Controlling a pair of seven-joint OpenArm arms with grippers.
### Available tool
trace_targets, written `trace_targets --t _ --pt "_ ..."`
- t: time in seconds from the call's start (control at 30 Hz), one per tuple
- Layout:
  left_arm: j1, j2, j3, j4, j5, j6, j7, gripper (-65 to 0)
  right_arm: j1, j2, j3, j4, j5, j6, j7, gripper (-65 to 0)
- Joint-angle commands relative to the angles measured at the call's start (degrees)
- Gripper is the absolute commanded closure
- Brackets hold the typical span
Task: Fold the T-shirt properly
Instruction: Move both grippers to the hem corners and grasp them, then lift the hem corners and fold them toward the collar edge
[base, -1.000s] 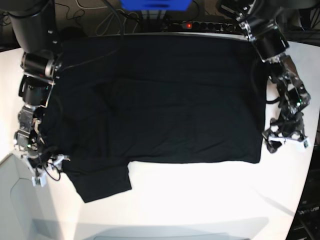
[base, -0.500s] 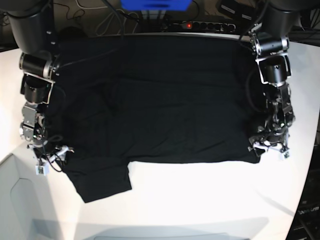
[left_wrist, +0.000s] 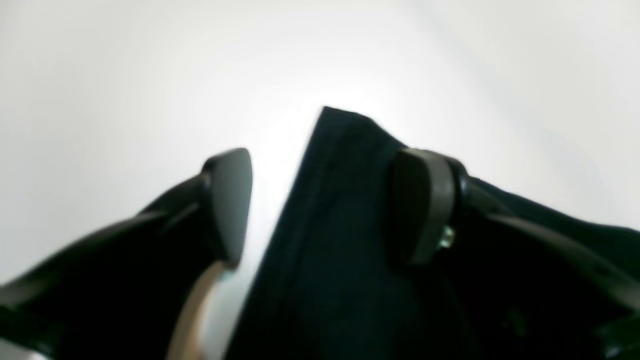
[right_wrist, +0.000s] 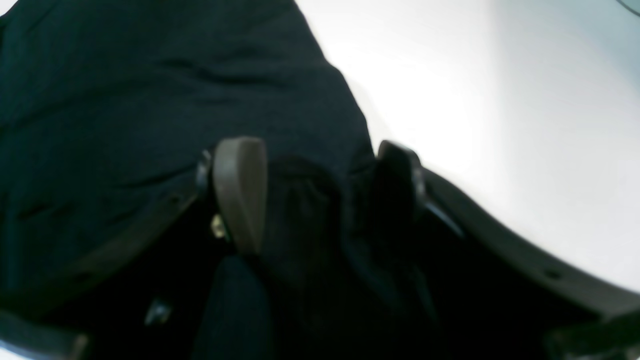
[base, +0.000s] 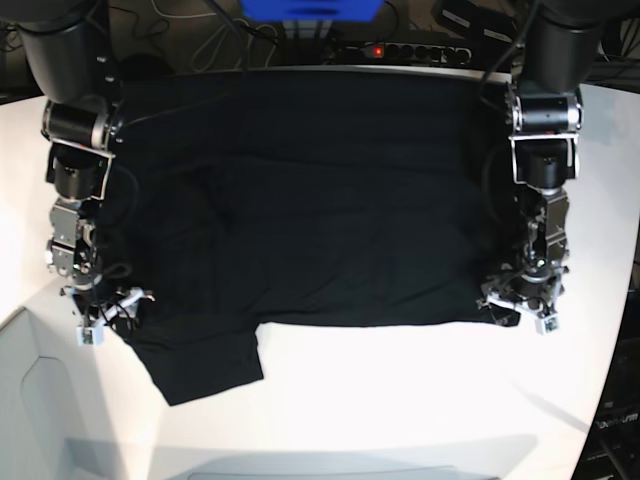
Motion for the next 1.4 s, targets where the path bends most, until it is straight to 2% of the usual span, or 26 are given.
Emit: trace_targets --t 0.0,0.1,0.23,0.3,0.4,0.53,0.63,0.8,0.9,1.0,1.17,1.27,1.37 --pt "-0.96 -0.23 0.45 -0.02 -0.58 -0.55 2.01 -37.4 0.3 0.26 -0.14 -0.11 -0.49 0.35 -3.37 -34.9" --pt "-0.96 -0.06 0.98 -0.11 -0.58 -0.55 2.01 -24.4 0.12 0.26 -0.14 -0.19 -0.49 0.35 -3.37 -34.9" --pt "-0.7 -0.06 0.98 -0.11 -0.58 -0.55 2.09 -13.0 0.03 0.26 -0.14 -0.19 -0.49 0.35 -3.64 -33.0" --pt "-0.61 -0.06 0.98 -0.11 -0.58 -0.55 2.09 -8.7 0.03 0.26 -0.14 -0.19 -0.49 0.35 -3.72 -28.5" --pt "-0.52 -0.06 0.98 -0.11 -0.58 -0.19 2.45 0.0 0.03 0.26 -0.14 -0.19 -0.49 0.35 -3.81 -16.9" --pt "0.45 -0.06 0.63 0.59 -1.02 -0.19 2.53 -0.2 0.03 0.35 -0.23 0.07 -0.49 0.35 -3.81 0.0" --pt "0.45 -0.06 0.45 2.09 -1.19 -0.19 2.53 -0.2 0.56 0.61 -0.23 0.25 -0.49 0.35 -3.81 0.0" --pt "4.93 -0.58 -0.34 12.28 -1.19 -0.11 2.8 -0.2 0.21 0.7 0.3 6.22 -0.4 0.44 -3.9 0.0" --pt "8.01 -0.23 -6.4 18.44 -1.19 -0.11 7.9 -0.2 -2.17 0.61 0.3 12.82 -0.14 0.53 -4.07 0.0" --pt "10.38 0.03 -11.94 24.06 -1.19 -0.46 11.76 -0.2 -4.63 0.61 0.39 19.23 -0.14 0.53 -6.98 0.0" --pt "14.16 1.09 -15.72 33.82 -1.19 -0.55 15.9 -0.2 -9.73 0.17 2.06 31.02 -0.05 0.53 -8.47 0.0" --pt "16.89 1.26 -18.71 39.71 -1.19 -0.55 18.27 -0.2 -13.16 -1.23 4.87 38.14 -0.05 0.7 -8.65 0.0" --pt "19.61 2.93 -21.35 45.34 -1.28 -0.55 20.56 -0.2 -17.02 -1.5 6.98 44.73 -0.05 0.7 -10.4 0.0"
